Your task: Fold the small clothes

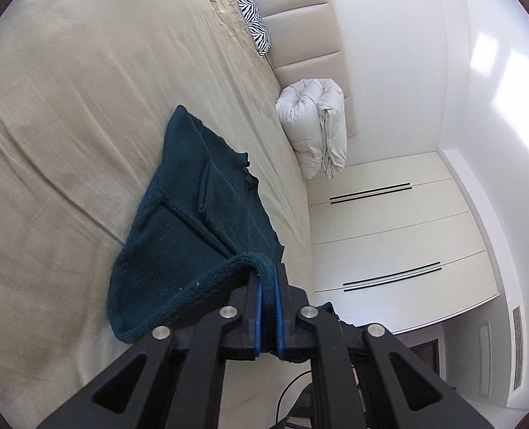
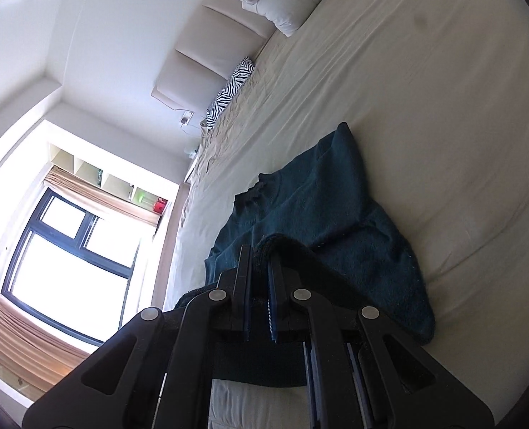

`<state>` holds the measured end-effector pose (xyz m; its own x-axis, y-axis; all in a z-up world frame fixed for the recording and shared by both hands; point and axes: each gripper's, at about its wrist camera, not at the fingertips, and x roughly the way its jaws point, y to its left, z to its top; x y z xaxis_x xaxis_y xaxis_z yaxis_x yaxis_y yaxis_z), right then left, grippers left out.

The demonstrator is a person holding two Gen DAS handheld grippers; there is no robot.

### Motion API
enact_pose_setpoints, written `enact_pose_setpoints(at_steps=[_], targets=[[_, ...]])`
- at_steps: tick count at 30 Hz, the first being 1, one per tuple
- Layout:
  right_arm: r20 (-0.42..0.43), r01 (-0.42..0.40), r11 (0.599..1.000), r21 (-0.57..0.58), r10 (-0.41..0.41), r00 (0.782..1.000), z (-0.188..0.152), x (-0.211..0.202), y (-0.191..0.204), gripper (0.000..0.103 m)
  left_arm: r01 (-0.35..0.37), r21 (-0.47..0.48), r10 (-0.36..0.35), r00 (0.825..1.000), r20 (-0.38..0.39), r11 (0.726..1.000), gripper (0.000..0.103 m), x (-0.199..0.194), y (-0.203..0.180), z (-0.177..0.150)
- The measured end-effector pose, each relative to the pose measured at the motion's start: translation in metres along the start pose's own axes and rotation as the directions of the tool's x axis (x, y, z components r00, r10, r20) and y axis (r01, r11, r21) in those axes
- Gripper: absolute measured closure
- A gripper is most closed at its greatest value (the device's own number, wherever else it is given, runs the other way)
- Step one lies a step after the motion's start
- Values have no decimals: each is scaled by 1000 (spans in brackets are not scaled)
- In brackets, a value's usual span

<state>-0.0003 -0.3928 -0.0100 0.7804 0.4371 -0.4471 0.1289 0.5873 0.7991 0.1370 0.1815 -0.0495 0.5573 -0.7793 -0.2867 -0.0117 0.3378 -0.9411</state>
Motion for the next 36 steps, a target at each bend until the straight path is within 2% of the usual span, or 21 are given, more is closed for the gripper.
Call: enact_pose_setpoints(at_steps=[7, 19, 32, 34, 35, 36], targets=[[48, 33, 999, 19, -34, 998, 40, 31, -14, 97, -12, -3, 12, 1000, 16, 1000, 95, 27, -2, 44], [41, 131, 991, 4, -131, 991, 86, 108, -32, 97, -55, -38, 56, 998, 23, 998, 95, 80, 19, 108], [23, 212, 974, 84, -215, 976, 129, 182, -60, 95, -168, -23, 169, 986, 6, 985, 95, 142, 43, 161], [4, 236, 967, 92, -237, 971, 132, 194, -66, 95, -198, -16, 198, 980, 15, 980, 89, 146, 47, 165], [-4, 252, 963, 97, -252, 968, 134, 200, -70, 94, -219, -12, 219, 975, 23, 976, 67, 146, 49, 166], [-7, 265, 959, 96, -266, 964, 134, 203, -71, 86, -235, -11, 235, 971, 32, 972, 44, 145, 51, 166]])
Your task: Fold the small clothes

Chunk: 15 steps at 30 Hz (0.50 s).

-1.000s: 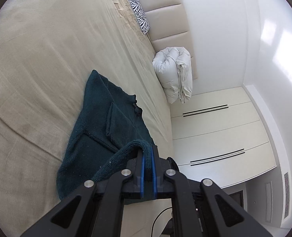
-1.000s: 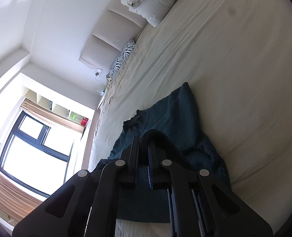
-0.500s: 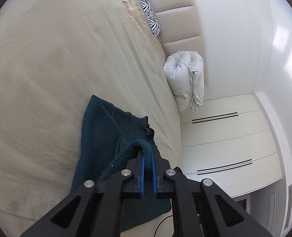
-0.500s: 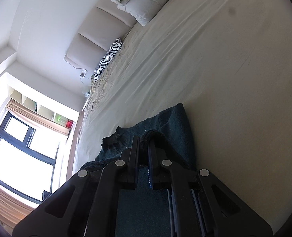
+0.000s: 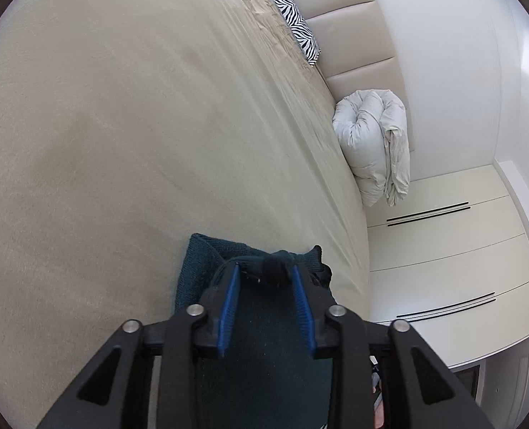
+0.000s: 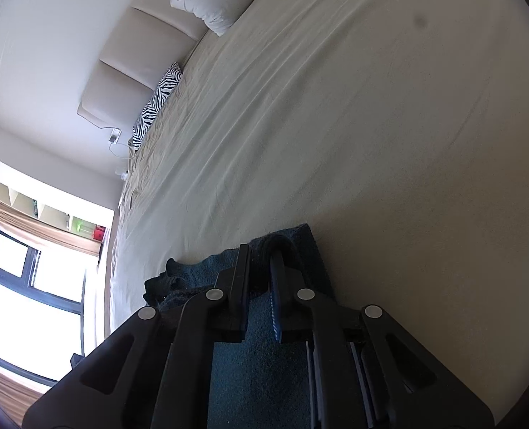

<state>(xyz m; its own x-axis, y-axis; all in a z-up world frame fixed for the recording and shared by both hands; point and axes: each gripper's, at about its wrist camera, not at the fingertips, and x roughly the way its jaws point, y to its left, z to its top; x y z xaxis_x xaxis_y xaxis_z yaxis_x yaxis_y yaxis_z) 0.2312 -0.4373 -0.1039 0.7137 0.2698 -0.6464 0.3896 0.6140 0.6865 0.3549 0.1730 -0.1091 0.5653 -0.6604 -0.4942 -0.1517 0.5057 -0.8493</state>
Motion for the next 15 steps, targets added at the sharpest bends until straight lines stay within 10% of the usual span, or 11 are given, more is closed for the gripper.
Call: enact_pose_setpoints(at_steps=[4, 15], targets=[[70, 27, 1000, -1, -27, 997, -1, -6, -1, 34, -14, 16, 14, 1000, 12, 1000, 37, -12, 6, -8], [40, 94, 977, -189, -88, 995, -51, -54, 4, 38, -59, 163, 52, 998, 46, 985, 36, -61, 3, -87]])
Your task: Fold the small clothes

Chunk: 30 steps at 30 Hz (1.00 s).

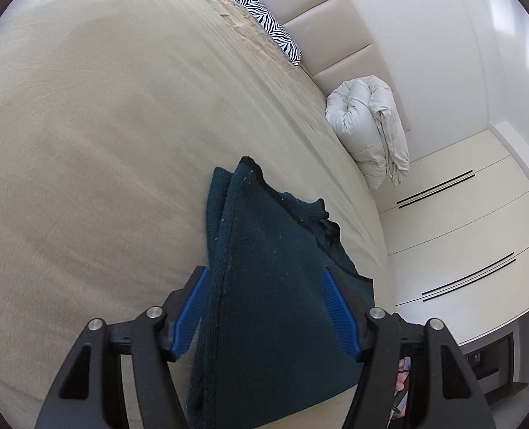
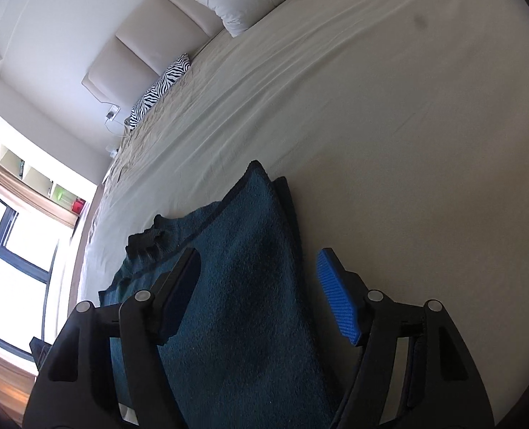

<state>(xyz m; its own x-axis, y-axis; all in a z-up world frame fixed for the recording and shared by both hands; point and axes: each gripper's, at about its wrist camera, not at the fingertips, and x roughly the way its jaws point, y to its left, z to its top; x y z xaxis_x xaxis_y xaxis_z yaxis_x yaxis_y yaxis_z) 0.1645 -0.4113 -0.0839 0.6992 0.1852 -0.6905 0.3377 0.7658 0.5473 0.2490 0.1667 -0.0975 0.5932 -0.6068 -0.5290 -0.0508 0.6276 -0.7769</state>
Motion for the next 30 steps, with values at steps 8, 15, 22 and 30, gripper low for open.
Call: enact_pose_setpoints(at_steps=[8, 15, 22, 30], targets=[[-50, 70, 986, -150, -78, 996, -52, -20, 7, 53, -61, 71, 63, 998, -32, 996, 37, -1, -2, -39], [-61, 91, 979, -183, -104, 993, -79, -35, -2, 68, -139, 154, 144, 989, -21, 978, 59, 2, -7, -56], [-35, 111, 973, -203, -121, 992, -80, -39, -1, 79, -202, 225, 209, 978, -6, 953, 78, 5, -12, -63], [-15, 167, 962, -218, -174, 985, -80, -43, -3, 97, -228, 266, 234, 972, 7, 937, 91, 5, -15, -68]])
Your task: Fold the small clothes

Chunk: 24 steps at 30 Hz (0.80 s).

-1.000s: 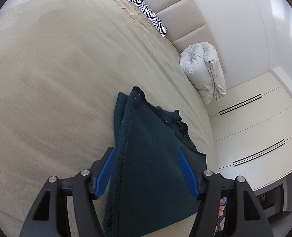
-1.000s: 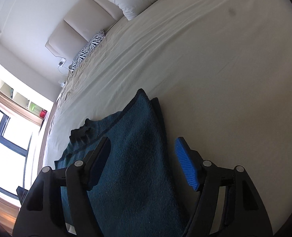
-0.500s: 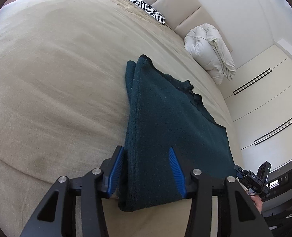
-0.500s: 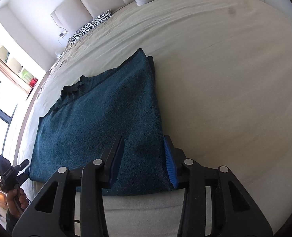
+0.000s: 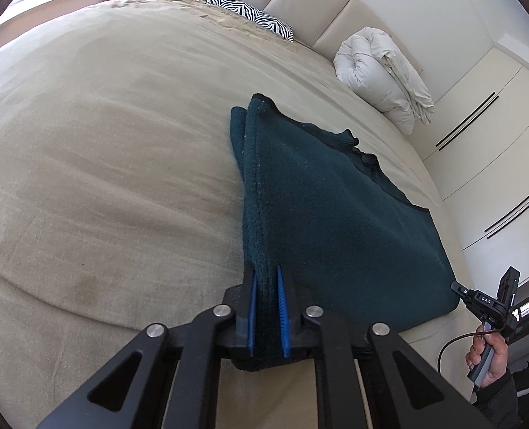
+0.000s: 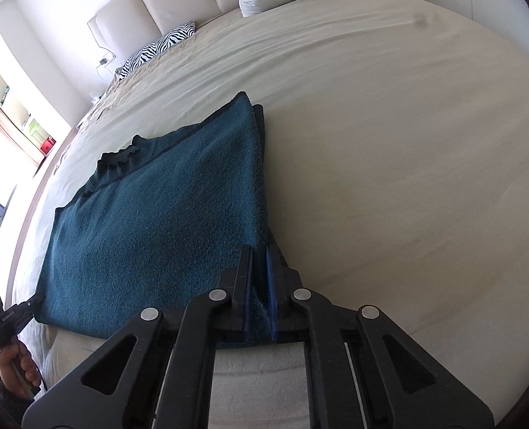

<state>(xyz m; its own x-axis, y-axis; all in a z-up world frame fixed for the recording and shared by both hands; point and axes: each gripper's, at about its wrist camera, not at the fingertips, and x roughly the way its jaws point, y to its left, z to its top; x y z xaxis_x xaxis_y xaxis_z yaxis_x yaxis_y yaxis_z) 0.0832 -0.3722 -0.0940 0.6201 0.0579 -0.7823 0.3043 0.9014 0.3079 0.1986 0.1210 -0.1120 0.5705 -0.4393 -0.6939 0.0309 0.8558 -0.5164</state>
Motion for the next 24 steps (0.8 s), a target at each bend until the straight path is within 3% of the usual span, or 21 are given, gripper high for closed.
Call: enact_pose_setpoints(at_steps=[24], targets=[[-35, -11, 999, 31, 12, 999, -11, 10, -18, 97, 19, -7, -19, 1000, -12, 1000, 95, -4, 15, -12]])
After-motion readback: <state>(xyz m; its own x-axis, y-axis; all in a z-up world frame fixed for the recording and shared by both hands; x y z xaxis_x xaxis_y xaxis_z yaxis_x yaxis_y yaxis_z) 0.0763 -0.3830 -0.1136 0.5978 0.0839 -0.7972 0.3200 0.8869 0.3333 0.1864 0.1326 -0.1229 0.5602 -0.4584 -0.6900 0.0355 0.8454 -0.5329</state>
